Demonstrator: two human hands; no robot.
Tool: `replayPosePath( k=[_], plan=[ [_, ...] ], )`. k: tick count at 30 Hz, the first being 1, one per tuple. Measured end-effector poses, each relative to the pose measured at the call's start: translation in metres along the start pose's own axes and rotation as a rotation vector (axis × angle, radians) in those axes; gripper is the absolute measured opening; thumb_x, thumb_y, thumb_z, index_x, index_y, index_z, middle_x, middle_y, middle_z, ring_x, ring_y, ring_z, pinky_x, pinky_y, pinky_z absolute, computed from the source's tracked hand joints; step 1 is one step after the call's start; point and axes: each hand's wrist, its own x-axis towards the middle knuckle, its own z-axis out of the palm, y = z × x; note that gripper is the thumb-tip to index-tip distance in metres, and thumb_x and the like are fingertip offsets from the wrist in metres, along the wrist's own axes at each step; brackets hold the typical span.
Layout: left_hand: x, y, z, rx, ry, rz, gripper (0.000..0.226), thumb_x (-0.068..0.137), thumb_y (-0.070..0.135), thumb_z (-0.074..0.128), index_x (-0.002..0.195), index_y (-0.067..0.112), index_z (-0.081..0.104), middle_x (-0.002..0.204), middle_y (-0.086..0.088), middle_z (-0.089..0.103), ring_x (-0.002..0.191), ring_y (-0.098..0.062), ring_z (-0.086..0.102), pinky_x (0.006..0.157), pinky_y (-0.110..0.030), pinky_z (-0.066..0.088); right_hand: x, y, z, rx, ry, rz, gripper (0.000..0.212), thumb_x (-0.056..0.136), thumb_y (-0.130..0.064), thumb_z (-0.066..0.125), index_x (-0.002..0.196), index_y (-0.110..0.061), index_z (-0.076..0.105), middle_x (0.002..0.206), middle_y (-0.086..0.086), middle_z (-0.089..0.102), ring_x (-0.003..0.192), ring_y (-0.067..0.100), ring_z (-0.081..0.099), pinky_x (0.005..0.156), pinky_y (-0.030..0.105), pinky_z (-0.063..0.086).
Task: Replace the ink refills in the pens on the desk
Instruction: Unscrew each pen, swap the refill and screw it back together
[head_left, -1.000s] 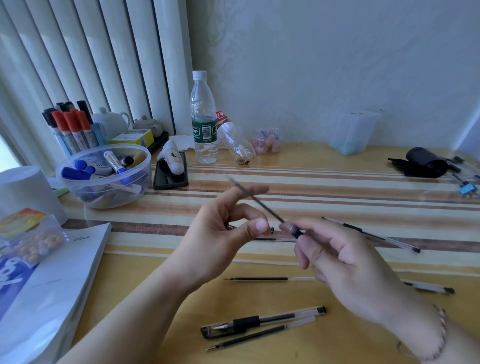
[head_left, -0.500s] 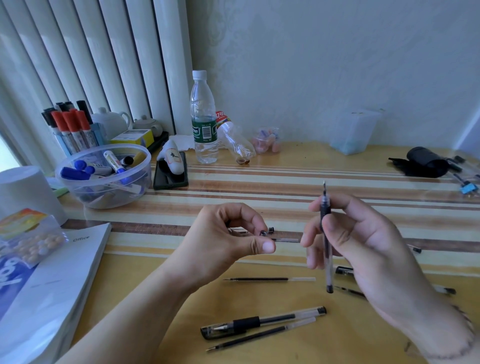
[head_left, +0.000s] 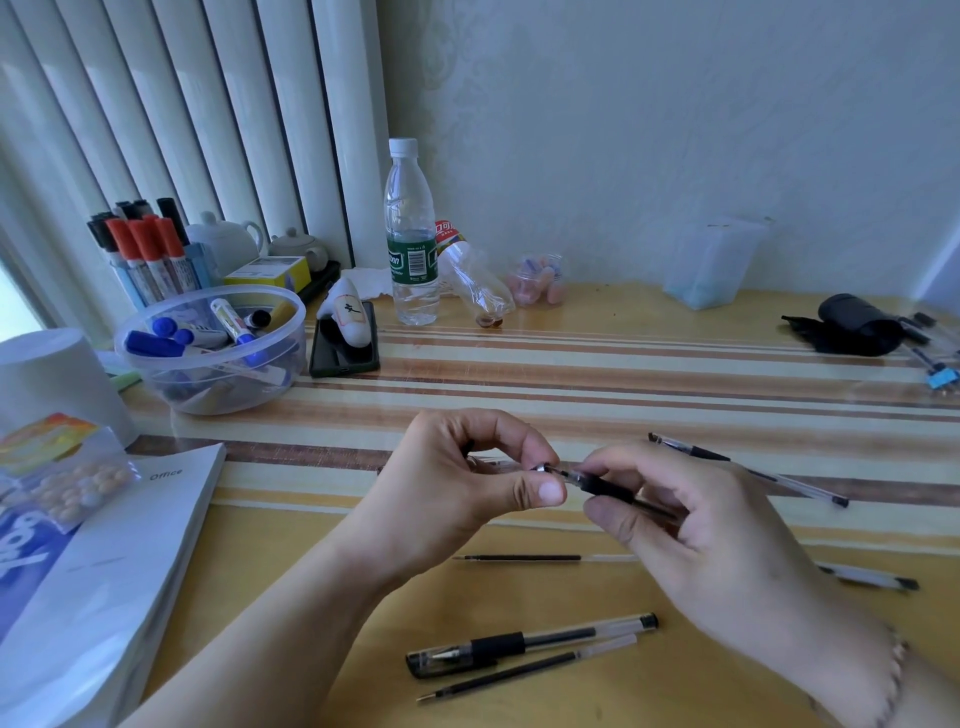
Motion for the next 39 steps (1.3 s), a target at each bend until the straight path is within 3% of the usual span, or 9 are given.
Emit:
replayPosePath(
  k=[6,11,16,20,24,27,29,34,39],
  plan=[
    [-0.003,-0.003,0.004,0.390,0.103,0.029,0.019,0.065,0.026,0.087,0.065,0.027,0.068,0.049,0.022,0.056,0.043,-0.006,0.026,0.044,-0.014,0.026,0.000,-0.006,-0.005,-0.374,0.029,-0.116,0.019,0.082,-0.034,0.071,0.101,-0.036,0.070,0.090,-0.022,0.063,0.058,-0.011,0.044,0.052,0.010,0.035],
    [-0.006,-0.002,0.012,0.581,0.124,0.069,0.017,0.069,0.031,0.085,0.074,0.026,0.069,0.044,0.035,0.050,0.040,0.002,0.042,0.044,-0.007,0.029,-0.001,-0.003,0.000,-0.383,-0.005,-0.070,0.041,0.074,-0.003,0.074,0.105,-0.028,0.066,0.093,-0.018,0.055,0.061,0.004,0.051,0.050,0.022,0.046],
    [-0.007,0.000,0.011,0.574,0.125,0.073,0.017,0.069,0.028,0.084,0.076,0.022,0.070,0.043,0.037,0.049,0.042,0.013,0.045,0.045,-0.004,0.031,0.000,-0.006,-0.006,-0.408,0.009,0.030,0.008,0.080,-0.032,0.072,0.087,-0.036,0.068,0.073,-0.025,0.061,0.059,-0.004,0.051,0.049,0.005,0.033],
    [-0.005,-0.001,0.010,0.577,0.136,0.078,0.016,0.069,0.026,0.085,0.077,0.020,0.071,0.043,0.037,0.049,0.042,0.016,0.045,0.045,-0.003,0.030,0.000,-0.013,-0.009,-0.461,-0.058,0.044,0.027,0.089,-0.054,0.048,0.097,-0.039,0.069,0.075,-0.027,0.061,0.058,-0.003,0.050,0.046,0.008,0.032],
    [-0.004,-0.004,0.008,0.590,0.148,0.075,0.017,0.068,0.031,0.085,0.075,0.025,0.071,0.048,0.037,0.051,0.042,0.004,0.044,0.045,-0.007,0.030,-0.001,-0.009,-0.008,-0.398,-0.082,0.087,0.024,0.076,-0.039,0.074,0.089,-0.038,0.054,0.069,-0.027,0.052,0.067,-0.019,0.049,0.041,0.008,0.030],
    [-0.004,-0.005,0.007,0.568,0.163,0.079,0.018,0.068,0.033,0.085,0.072,0.025,0.069,0.044,0.033,0.050,0.040,-0.003,0.039,0.043,-0.009,0.026,0.001,-0.006,-0.008,-0.424,-0.042,0.088,0.008,0.084,-0.041,0.062,0.081,-0.034,0.062,0.062,-0.028,0.052,0.060,-0.014,0.049,0.040,0.009,0.026],
    [-0.004,-0.007,0.006,0.549,0.187,0.080,0.018,0.067,0.034,0.085,0.071,0.025,0.070,0.040,0.025,0.049,0.039,-0.007,0.034,0.042,-0.011,0.023,0.000,-0.008,-0.009,-0.396,-0.054,0.075,0.026,0.088,-0.051,0.047,0.083,-0.034,0.066,0.061,-0.028,0.051,0.058,-0.011,0.049,0.044,0.009,0.023],
    [-0.003,-0.009,0.004,0.546,0.184,0.096,0.019,0.067,0.034,0.085,0.073,0.022,0.072,0.043,0.027,0.051,0.039,-0.007,0.033,0.042,-0.010,0.023,0.000,-0.004,-0.007,-0.333,-0.078,0.093,0.016,0.080,-0.048,0.063,0.082,-0.038,0.051,0.063,-0.018,0.056,0.059,-0.004,0.052,0.046,0.014,0.037],
    [-0.003,-0.009,0.004,0.568,0.170,0.108,0.018,0.067,0.031,0.085,0.074,0.021,0.072,0.045,0.032,0.051,0.040,-0.003,0.038,0.043,-0.009,0.026,0.000,-0.003,-0.009,-0.294,-0.055,0.063,0.025,0.086,-0.061,0.042,0.076,-0.041,0.052,0.054,-0.012,0.055,0.050,0.008,0.050,0.039,0.015,0.027]
  ],
)
